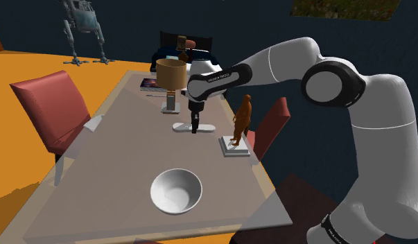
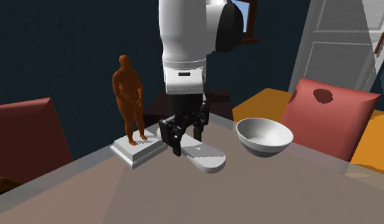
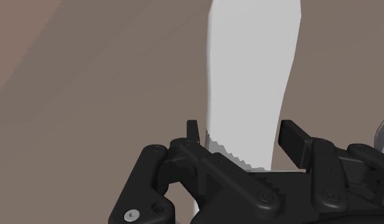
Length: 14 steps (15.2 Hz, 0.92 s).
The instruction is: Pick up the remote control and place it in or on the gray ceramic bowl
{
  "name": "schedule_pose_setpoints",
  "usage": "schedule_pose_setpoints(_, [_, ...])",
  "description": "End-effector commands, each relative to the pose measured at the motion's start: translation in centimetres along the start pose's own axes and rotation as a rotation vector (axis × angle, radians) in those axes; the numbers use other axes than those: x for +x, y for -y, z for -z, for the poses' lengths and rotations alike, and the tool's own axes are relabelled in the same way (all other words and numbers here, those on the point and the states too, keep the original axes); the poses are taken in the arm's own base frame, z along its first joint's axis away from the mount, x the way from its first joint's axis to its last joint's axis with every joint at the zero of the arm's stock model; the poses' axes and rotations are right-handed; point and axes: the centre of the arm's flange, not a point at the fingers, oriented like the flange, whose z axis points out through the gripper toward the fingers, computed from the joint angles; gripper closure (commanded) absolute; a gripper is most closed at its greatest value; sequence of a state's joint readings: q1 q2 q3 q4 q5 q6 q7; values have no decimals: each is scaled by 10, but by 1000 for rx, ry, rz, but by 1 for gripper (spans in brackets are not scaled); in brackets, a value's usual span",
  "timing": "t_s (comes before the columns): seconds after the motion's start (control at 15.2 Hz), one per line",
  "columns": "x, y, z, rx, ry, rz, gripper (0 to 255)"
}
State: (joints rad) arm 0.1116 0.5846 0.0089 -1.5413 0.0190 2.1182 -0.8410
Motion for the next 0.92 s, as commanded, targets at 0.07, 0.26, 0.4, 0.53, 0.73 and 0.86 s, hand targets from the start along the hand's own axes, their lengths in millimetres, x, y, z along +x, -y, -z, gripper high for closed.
schedule_pose_setpoints(0.07, [0,0,16,0,0,0,255])
schedule_pose_setpoints(0.26, [4,13,21,0,0,0,255])
schedule_pose_setpoints(0.4, [10,39,21,0,0,0,255])
schedule_pose_setpoints(0.53, [16,64,21,0,0,0,255])
schedule_pose_setpoints(0.73, [25,103,21,0,0,0,255])
schedule_pose_setpoints(0.86, [32,129,21,0,0,0,255])
